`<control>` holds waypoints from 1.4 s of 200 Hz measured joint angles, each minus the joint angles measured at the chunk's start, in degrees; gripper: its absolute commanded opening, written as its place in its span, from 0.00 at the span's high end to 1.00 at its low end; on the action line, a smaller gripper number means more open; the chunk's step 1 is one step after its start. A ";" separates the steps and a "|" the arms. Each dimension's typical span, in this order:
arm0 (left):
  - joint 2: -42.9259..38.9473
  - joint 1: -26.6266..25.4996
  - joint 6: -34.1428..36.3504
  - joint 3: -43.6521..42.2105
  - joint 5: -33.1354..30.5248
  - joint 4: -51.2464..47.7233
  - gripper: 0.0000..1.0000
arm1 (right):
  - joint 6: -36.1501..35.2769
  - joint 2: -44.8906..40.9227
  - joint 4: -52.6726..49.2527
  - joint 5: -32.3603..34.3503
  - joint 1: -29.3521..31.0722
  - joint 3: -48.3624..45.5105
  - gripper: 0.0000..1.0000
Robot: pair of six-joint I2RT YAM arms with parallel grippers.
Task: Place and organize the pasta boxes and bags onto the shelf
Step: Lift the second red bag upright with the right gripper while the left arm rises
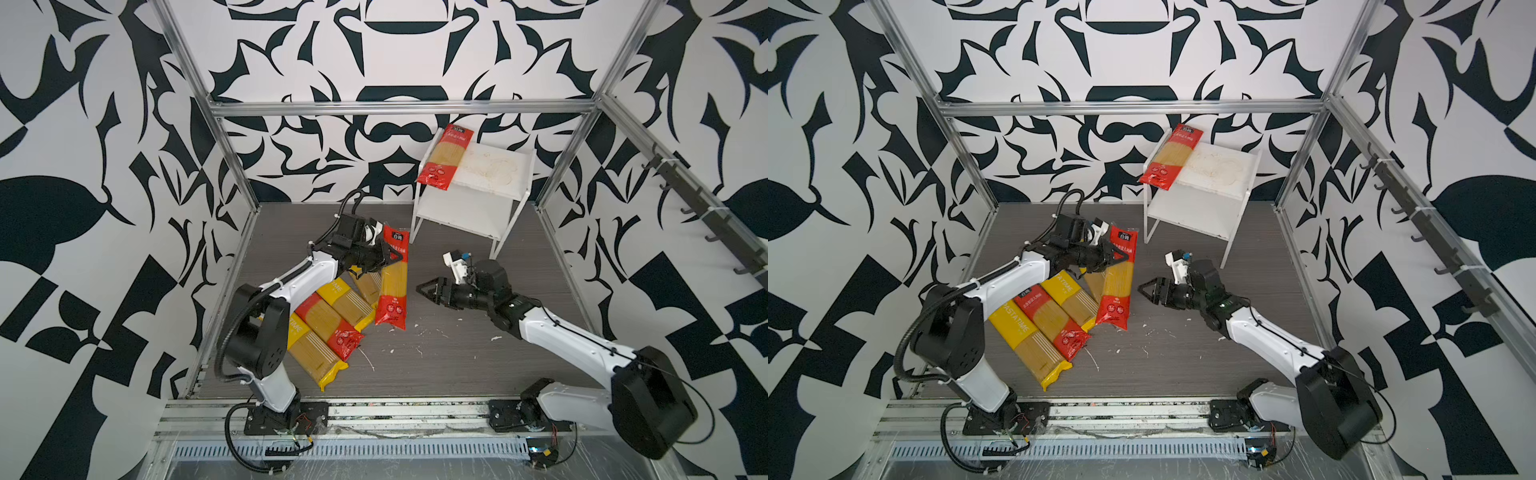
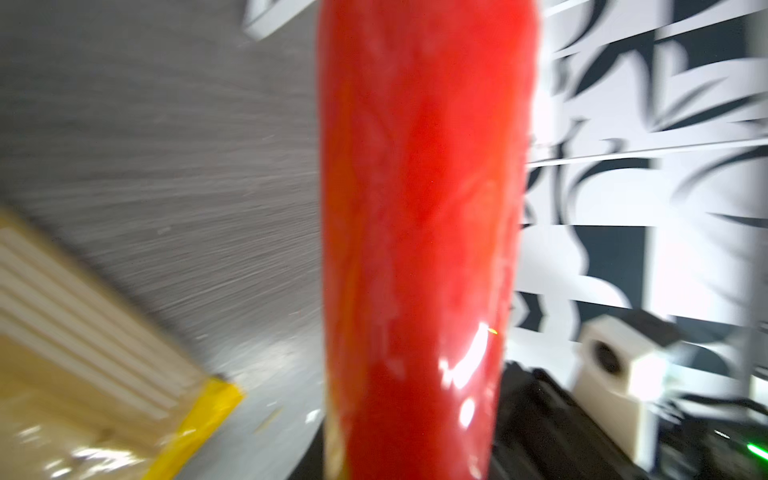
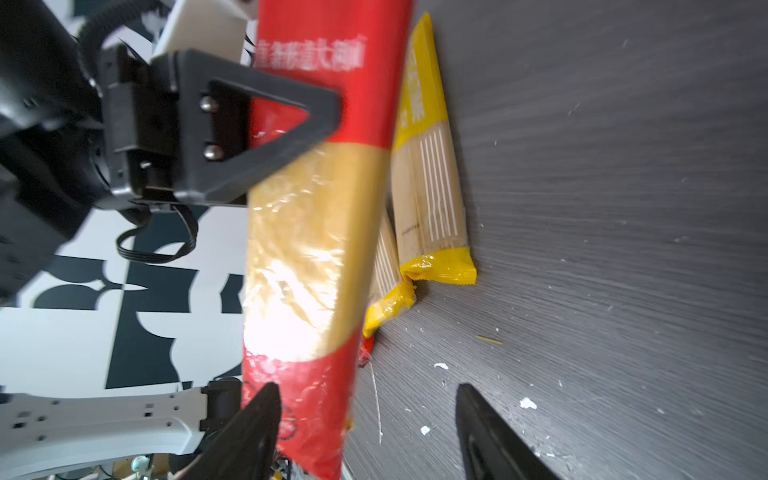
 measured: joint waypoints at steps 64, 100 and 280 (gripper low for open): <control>-2.56 -2.91 -14.71 -3.17 1.64 18.05 0.79 | 11.08 -1.40 14.53 -5.25 -0.98 -2.89 0.20; -2.97 -4.96 -18.34 -3.17 1.18 21.75 0.79 | 13.29 0.13 18.03 -6.43 -0.15 -2.86 0.26; -7.67 -4.79 -23.19 -3.17 1.03 23.91 0.37 | 17.00 -1.55 21.38 -6.54 1.03 -0.59 0.92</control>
